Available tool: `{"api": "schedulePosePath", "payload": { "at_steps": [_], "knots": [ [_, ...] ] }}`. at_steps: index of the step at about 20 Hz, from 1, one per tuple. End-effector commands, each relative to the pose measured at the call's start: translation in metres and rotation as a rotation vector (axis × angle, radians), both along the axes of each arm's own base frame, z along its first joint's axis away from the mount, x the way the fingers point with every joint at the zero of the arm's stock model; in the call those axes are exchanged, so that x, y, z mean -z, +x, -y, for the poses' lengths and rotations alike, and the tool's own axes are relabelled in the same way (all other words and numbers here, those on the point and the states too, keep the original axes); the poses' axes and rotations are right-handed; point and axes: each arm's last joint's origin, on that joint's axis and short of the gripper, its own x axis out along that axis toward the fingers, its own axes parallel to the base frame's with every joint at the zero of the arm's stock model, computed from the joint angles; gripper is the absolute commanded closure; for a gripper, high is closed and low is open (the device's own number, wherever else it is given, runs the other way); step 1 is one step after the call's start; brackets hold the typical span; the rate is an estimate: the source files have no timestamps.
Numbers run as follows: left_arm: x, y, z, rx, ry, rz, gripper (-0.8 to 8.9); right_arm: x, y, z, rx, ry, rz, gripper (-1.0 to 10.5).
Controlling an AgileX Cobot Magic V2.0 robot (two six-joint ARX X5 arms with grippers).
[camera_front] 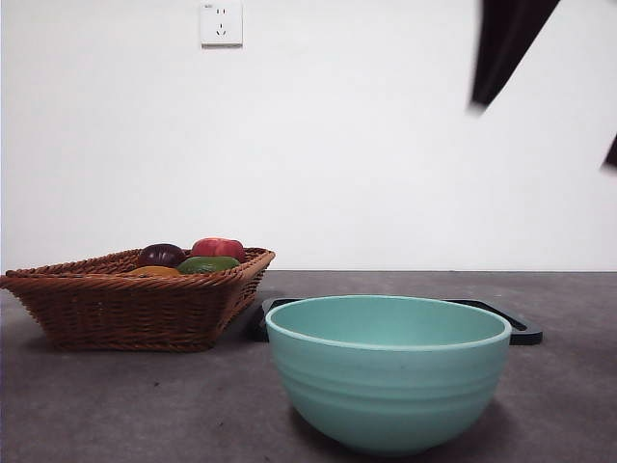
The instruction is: Pick up the wifruite, put it on the bowl, pick up the plate, put it on desk
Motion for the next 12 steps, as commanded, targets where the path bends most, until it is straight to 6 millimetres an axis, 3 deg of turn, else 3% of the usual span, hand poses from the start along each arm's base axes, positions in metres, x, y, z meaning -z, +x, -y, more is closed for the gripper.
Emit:
{"api": "schedulePosePath", "payload": {
  "at_steps": [1, 6, 12],
  "knots": [
    [-0.003, -0.001, 0.000, 0.011, -0.008, 0.015, 1.88, -0.017, -0.022, 0.018, -0.010, 0.063, 0.071, 3.8],
    [-0.003, -0.001, 0.000, 0.011, -0.008, 0.016, 1.88, -0.035, -0.068, 0.061, -0.031, 0.201, 0.255, 3.8],
    [-0.003, -0.001, 0.000, 0.011, -0.008, 0.016, 1.88, -0.039, -0.106, 0.096, -0.050, 0.243, 0.391, 3.8]
  ]
}}
